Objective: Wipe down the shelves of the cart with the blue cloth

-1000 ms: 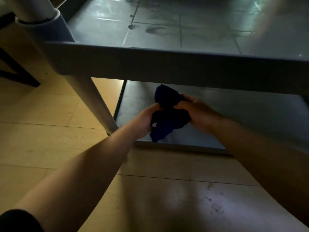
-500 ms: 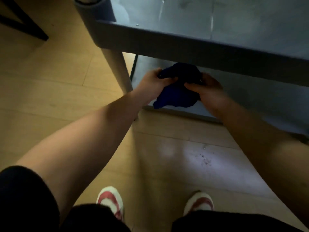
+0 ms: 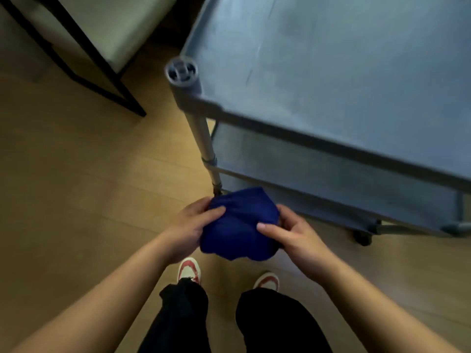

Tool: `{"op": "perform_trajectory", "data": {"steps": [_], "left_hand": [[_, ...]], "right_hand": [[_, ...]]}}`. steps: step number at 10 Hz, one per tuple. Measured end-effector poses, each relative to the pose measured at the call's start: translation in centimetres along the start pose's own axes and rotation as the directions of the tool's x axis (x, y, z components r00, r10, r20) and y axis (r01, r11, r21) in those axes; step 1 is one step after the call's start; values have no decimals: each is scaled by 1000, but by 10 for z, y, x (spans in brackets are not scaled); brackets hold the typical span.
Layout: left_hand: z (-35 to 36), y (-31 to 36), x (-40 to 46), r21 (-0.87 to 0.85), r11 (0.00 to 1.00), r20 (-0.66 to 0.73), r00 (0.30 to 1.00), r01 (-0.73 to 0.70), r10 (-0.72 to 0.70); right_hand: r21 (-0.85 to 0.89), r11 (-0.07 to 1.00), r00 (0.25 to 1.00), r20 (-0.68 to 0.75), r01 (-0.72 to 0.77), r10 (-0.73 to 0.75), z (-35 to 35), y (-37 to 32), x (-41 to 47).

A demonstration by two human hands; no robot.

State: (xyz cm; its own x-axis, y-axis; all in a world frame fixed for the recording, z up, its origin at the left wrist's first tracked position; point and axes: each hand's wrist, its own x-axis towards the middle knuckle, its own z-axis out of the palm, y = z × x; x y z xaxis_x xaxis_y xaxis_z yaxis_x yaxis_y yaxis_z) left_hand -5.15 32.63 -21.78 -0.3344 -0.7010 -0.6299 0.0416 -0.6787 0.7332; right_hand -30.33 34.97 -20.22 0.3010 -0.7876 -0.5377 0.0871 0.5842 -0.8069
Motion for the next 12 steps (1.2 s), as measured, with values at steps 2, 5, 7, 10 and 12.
{"op": "perform_trajectory", "data": {"steps": [2,5,7,10,12], "left_hand": [[68,100,-88,-113,971,-60,976,-213,207],[109,230,-109,-74,936,-22,939,-345,344],[87,294,-69,91,949,-52,950,-303,309],[27,345,48,599,787,-82,966,-149,246],[23,355,53,943,239,57,823,-230,565]], "right_hand": [[-22,979,978,50,205,-204,10,-116,-96],[-11,931,929,-68,365,-365,18,-232,-122],[38,963,945,-210,265,-252,33,-268,-68],[-126,992,915,-400,-2,-49,53,-291,43],[-394,915,859,-437,84,-266,58,-310,44]]}}
